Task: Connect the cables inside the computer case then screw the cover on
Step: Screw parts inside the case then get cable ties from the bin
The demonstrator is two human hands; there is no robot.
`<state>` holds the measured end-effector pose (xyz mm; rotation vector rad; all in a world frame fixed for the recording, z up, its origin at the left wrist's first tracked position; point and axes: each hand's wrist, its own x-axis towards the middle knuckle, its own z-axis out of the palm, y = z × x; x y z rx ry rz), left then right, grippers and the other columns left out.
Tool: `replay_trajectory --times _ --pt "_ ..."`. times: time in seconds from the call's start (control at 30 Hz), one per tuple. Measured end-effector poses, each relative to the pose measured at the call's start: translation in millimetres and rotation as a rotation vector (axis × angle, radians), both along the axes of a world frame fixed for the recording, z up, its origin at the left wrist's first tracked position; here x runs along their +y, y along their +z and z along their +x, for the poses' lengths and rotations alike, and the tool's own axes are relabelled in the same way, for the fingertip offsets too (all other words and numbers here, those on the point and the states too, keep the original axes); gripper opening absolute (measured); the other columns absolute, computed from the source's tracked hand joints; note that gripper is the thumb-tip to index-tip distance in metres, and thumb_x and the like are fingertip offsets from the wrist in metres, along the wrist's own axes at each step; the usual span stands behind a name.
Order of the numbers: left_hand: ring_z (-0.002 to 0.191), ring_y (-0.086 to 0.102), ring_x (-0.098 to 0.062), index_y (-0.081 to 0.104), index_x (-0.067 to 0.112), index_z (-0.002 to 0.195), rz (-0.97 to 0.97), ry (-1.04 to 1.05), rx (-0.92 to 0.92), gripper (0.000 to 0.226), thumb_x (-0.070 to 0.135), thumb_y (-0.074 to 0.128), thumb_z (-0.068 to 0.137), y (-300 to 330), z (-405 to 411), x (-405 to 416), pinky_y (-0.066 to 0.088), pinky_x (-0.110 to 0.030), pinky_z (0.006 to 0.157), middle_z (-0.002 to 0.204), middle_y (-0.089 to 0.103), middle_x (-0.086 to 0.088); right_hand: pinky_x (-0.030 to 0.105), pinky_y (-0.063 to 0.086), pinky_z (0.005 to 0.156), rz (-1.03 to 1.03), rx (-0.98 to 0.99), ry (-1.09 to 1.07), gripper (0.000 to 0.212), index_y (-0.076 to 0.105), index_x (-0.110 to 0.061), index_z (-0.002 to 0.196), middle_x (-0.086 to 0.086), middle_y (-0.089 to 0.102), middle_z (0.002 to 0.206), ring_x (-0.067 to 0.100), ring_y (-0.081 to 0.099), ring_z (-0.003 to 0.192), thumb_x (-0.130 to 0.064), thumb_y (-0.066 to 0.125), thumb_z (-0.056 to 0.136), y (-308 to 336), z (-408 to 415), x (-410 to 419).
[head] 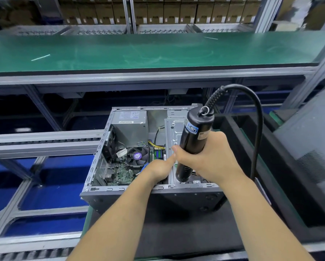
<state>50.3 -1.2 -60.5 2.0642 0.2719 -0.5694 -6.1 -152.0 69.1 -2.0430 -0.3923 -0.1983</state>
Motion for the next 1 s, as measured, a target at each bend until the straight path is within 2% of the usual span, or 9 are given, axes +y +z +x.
replay_trajectory --times 0.1,0.27,0.4,0.5,0.57,0.63,0.77,0.87,1.0 --pt "0.131 0.049 -0.024 0.054 0.017 0.139 0.063 -0.001 0.022 0.082 0.071 0.035 0.08 2 0 0 0.038 -0.043 0.111 0.143 0.054 -0.008 0.036 0.052 0.048 0.028 0.043 -0.01 0.044 0.06 -0.016 0.073 0.004 0.063 0.063 0.019 0.057 0.054 -0.057 0.066 0.059 0 2 -1" --pt "0.129 0.051 -0.025 0.055 0.011 0.137 0.098 0.069 0.054 0.089 0.072 0.04 0.075 0 -1 -1 0.04 -0.041 0.109 0.143 0.053 -0.011 0.035 0.047 0.041 0.038 0.064 -0.036 0.048 0.055 -0.012 0.073 0.01 0.057 0.061 0.01 0.047 0.044 -0.056 0.067 0.06 -3 4 -4" --pt "0.124 0.054 -0.024 0.059 0.012 0.133 0.104 0.081 0.047 0.11 0.079 0.034 0.049 -3 0 0 0.042 -0.042 0.108 0.137 0.059 -0.008 0.039 0.048 0.044 0.045 0.091 -0.023 0.047 0.056 -0.013 0.076 0.009 0.057 0.062 0.008 0.048 0.047 -0.055 0.068 0.06 -3 4 -3" --pt "0.123 0.055 -0.023 0.059 0.011 0.133 0.114 0.092 0.025 0.119 0.086 0.03 0.046 -7 1 1 0.041 -0.038 0.107 0.135 0.06 -0.007 0.029 0.045 0.04 0.061 0.091 -0.023 0.042 0.059 -0.017 0.074 0.004 0.059 0.06 0.004 0.05 0.043 -0.055 0.07 0.061 -3 4 -5" --pt "0.119 0.057 -0.024 0.06 0.008 0.132 0.164 0.12 0.027 0.126 0.094 0.026 0.046 -7 2 0 0.041 -0.033 0.097 0.13 0.063 -0.007 0.02 0.042 0.04 0.107 0.121 -0.048 0.04 0.062 -0.018 0.071 0.001 0.062 0.057 0.005 0.052 0.04 -0.056 0.074 0.062 -2 6 -10" --pt "0.111 0.058 -0.026 0.06 0.007 0.128 0.219 0.128 0.001 0.122 0.097 0.028 0.052 -10 2 0 0.039 -0.032 0.087 0.124 0.064 -0.007 0.023 0.045 0.038 0.167 0.161 -0.087 0.041 0.066 -0.02 0.069 0.002 0.064 0.055 0.012 0.054 0.037 -0.058 0.077 0.057 -3 10 -17" --pt "0.094 0.053 -0.024 0.061 0.015 0.112 0.273 0.107 -0.032 0.099 0.094 0.032 0.061 -13 3 2 0.04 -0.034 0.084 0.108 0.062 -0.003 0.031 0.047 0.037 0.243 0.196 -0.141 0.045 0.07 -0.022 0.071 0.005 0.067 0.056 0.027 0.056 0.035 -0.061 0.081 0.052 -8 11 -27" --pt "0.087 0.056 -0.022 0.051 0.013 0.084 0.265 0.09 -0.049 0.083 0.092 0.035 0.065 -11 2 3 0.042 -0.034 0.08 0.085 0.059 0.005 0.026 0.044 0.035 0.276 0.194 -0.168 0.044 0.069 -0.026 0.068 0.001 0.068 0.057 0.025 0.057 0.034 -0.066 0.083 0.053 -10 8 -31" --pt "0.074 0.061 -0.016 0.06 0.016 0.072 0.285 0.066 -0.078 0.078 0.09 0.038 0.065 -7 -2 2 0.043 -0.032 0.067 0.072 0.061 0.003 0.025 0.042 0.034 0.308 0.159 -0.207 0.041 0.068 -0.028 0.064 -0.002 0.066 0.054 0.025 0.057 0.034 -0.065 0.082 0.056 -12 5 -31"
